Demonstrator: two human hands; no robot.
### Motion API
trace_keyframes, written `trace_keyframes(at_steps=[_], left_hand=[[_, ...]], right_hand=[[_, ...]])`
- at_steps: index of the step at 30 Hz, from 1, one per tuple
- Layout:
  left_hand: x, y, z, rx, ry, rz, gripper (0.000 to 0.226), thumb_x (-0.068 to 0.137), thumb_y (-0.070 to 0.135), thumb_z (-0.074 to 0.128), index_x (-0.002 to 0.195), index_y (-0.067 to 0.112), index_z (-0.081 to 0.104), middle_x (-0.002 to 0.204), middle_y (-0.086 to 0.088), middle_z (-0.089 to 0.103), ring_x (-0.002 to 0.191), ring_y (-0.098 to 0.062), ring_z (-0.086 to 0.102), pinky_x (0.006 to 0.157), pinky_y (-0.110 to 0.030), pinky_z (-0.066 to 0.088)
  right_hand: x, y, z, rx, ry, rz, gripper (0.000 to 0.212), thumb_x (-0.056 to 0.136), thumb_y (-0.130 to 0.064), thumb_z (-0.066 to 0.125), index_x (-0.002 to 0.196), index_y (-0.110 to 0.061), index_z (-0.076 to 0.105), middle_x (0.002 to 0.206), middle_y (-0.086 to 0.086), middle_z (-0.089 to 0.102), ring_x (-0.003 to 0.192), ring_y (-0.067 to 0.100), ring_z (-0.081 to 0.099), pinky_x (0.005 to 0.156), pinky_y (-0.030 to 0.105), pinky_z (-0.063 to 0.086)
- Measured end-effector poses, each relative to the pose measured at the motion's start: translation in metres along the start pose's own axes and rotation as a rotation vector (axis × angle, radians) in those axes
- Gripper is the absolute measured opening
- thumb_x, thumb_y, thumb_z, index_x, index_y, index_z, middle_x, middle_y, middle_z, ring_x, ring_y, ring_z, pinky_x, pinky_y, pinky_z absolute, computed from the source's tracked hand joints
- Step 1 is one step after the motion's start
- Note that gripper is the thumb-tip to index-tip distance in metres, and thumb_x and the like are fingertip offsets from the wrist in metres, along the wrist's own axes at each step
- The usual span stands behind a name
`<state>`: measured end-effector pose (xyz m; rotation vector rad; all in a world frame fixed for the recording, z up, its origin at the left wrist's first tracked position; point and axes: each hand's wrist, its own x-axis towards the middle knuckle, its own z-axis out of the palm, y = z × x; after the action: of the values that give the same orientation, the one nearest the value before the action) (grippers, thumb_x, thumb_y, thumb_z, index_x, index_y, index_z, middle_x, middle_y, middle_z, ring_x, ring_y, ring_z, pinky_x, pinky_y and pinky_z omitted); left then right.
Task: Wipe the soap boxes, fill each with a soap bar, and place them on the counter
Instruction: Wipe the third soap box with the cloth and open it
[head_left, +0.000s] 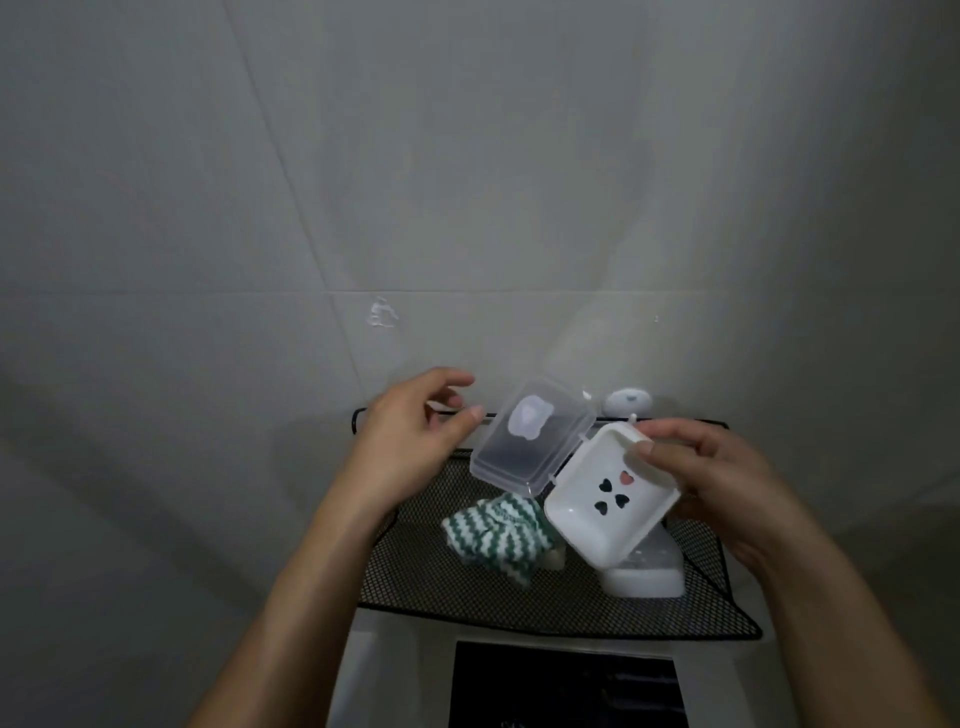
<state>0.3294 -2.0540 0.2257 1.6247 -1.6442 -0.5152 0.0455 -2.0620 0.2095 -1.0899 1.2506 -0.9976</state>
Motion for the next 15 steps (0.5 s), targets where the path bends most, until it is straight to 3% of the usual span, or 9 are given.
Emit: trace_keyframes(at_steps=[2, 4, 9, 12, 15], left_hand=[[0.003, 0.006, -0.001, 0.039, -0.054, 0.027, 0.033, 0.086, 0.044, 0.070, 0.118, 0.037, 0.066, 0.097, 0.014, 0.067, 0.072, 0.004, 0.059, 0.068, -0.014, 0.044], [0.004, 0.011, 0.000, 0.061, -0.093, 0.036, 0.031, 0.087, 0.048, 0.067, 0.117, 0.038, 0.068, 0.094, 0.016, 0.068, 0.070, 0.007, 0.059, 0.070, -0.019, 0.047], [0.000, 0.011, 0.004, 0.047, -0.093, 0.090, 0.016, 0.094, 0.035, 0.063, 0.096, 0.026, 0.076, 0.081, 0.012, 0.073, 0.076, -0.002, 0.065, 0.072, -0.029, 0.052], [-0.002, 0.005, 0.007, -0.096, -0.072, 0.026, 0.017, 0.096, 0.028, 0.062, 0.086, 0.020, 0.074, 0.068, 0.000, 0.070, 0.062, -0.016, 0.065, 0.063, -0.034, 0.050], [-0.008, -0.002, 0.008, -0.372, -0.056, -0.104, 0.022, 0.098, 0.018, 0.059, 0.079, 0.010, 0.068, 0.056, -0.011, 0.061, 0.051, -0.021, 0.059, 0.051, -0.027, 0.040]], right_hand=[[0.002, -0.001, 0.004, -0.003, -0.007, -0.014, 0.016, 0.086, -0.004, 0.070, 0.102, -0.009, 0.073, 0.074, 0.006, 0.074, 0.056, 0.011, 0.067, 0.045, 0.022, 0.048], [0.003, -0.003, 0.007, -0.012, -0.031, -0.029, 0.014, 0.085, -0.006, 0.071, 0.099, -0.009, 0.074, 0.074, 0.006, 0.075, 0.056, 0.011, 0.068, 0.044, 0.020, 0.048], [0.006, -0.004, 0.008, -0.026, -0.071, -0.066, 0.012, 0.085, -0.015, 0.072, 0.097, -0.013, 0.076, 0.085, 0.012, 0.076, 0.066, 0.016, 0.070, 0.053, 0.025, 0.052], [0.004, -0.004, 0.004, -0.009, -0.072, -0.096, 0.021, 0.080, -0.034, 0.070, 0.093, -0.020, 0.079, 0.091, 0.008, 0.078, 0.076, 0.018, 0.073, 0.062, 0.030, 0.058], [0.003, -0.001, -0.002, 0.154, -0.085, -0.056, 0.034, 0.081, -0.047, 0.059, 0.096, -0.023, 0.077, 0.100, 0.005, 0.078, 0.092, 0.021, 0.075, 0.064, 0.033, 0.061]])
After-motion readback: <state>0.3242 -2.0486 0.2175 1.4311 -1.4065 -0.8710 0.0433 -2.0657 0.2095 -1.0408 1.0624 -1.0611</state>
